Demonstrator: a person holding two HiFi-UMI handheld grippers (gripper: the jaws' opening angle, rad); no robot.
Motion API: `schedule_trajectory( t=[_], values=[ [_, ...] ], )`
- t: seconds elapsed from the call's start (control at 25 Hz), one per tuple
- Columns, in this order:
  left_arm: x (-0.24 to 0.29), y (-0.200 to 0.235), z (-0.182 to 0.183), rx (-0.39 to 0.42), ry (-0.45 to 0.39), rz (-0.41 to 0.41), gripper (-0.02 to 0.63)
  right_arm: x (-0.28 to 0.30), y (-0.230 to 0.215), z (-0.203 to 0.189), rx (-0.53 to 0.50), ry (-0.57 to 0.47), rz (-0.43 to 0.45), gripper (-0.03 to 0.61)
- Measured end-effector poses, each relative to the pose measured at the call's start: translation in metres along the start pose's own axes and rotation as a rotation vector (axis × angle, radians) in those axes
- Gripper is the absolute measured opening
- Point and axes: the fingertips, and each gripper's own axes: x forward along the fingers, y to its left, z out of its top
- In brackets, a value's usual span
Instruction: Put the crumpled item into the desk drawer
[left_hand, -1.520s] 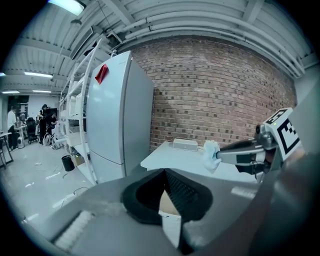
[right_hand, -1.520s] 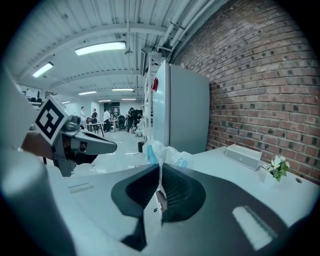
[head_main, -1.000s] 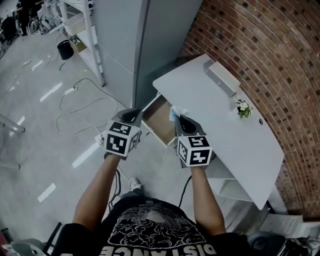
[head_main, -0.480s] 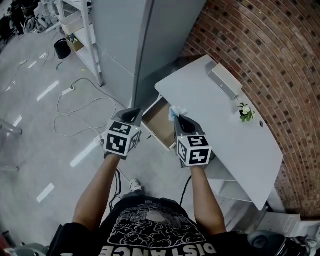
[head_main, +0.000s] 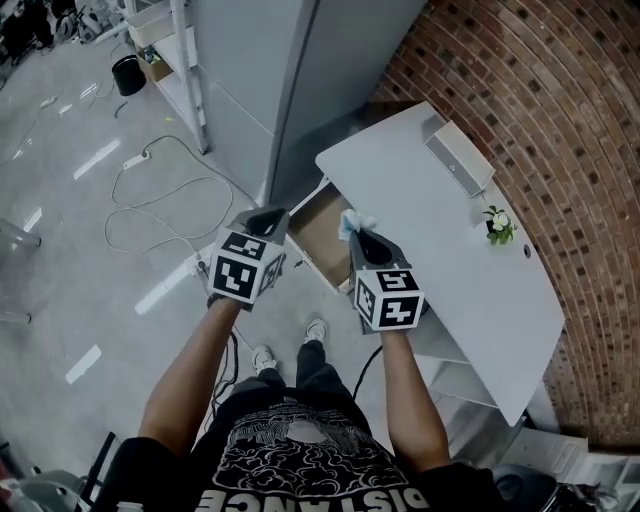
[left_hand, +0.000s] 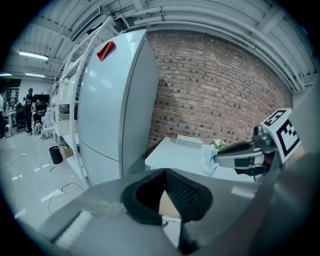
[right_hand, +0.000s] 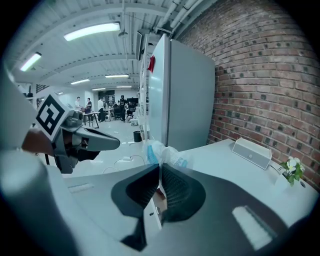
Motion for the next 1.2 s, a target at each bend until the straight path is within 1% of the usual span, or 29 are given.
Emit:
schedule_trajectory(
  t=[0.2,0.36,0.52,0.68,0.84,1.0,1.2],
  values=[
    [0.011,0.004,-0.012,-0.004,0.013,0.020,0.003,0.018,0.002,-0.019,-0.005,0.031,0.043,0.018],
    [0.022,0.011,-0.019,-0.038,0.016,0.042,0.003,0.035,0.001,-0.029,0.005,0.054,0.081,0.018],
    [0.040,0.016,-0.036,-0.062,0.042,0.052,0.003,0.052,-0.007,-0.045,0.006,0.087,0.103,0.018],
    [0.054,0.029,-0.055,-0.090,0.066,0.078,0.003,0.074,-0.010,-0.068,0.008,0.119,0.127,0.018],
    [0.064,0.028,-0.071,-0.113,0.093,0.097,0.003,0.086,-0.023,-0.095,0.017,0.168,0.154,0.018],
    [0.074,0.031,-0.096,-0.117,0.121,0.113,0.003,0.106,-0.024,-0.122,0.021,0.200,0.177,0.018],
    [0.092,0.027,-0.120,-0.111,0.149,0.107,0.003,0.130,-0.026,-0.153,0.037,0.225,0.189,0.018]
  ],
)
